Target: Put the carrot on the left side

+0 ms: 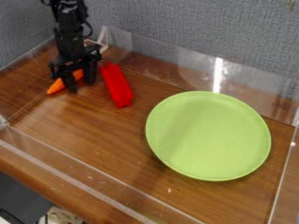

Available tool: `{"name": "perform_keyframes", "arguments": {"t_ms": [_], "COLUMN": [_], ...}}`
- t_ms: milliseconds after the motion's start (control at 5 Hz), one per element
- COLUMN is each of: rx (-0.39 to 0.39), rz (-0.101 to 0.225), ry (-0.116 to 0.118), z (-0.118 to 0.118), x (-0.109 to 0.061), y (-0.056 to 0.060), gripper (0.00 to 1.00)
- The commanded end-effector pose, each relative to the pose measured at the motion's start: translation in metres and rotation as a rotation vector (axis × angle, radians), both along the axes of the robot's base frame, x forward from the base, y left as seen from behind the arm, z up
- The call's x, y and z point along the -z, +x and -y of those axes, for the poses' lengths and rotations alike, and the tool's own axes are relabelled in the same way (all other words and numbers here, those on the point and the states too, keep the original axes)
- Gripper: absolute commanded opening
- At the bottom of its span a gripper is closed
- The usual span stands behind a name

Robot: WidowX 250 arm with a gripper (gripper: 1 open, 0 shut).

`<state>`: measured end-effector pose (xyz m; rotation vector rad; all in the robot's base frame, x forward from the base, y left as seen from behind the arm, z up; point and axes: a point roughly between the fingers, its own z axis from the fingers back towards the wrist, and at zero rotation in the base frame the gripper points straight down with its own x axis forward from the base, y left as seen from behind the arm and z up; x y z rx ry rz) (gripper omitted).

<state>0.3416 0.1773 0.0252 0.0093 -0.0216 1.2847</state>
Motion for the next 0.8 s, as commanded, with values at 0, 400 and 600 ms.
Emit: {"name": "perform_keyframes", "arguments": {"t_ms": [0,400,600], "rx": [-0.074,0.028,0.02], "rz": [0.036,0.034,0.031], "ry": [0.015,0.015,0.016], "z": [-0.009,-0.024,-0.021], "x": [-0.011,-0.015,-0.014], "y": [-0.005,-0.009,-0.009], "gripper": [0.0,1.0,1.0]}}
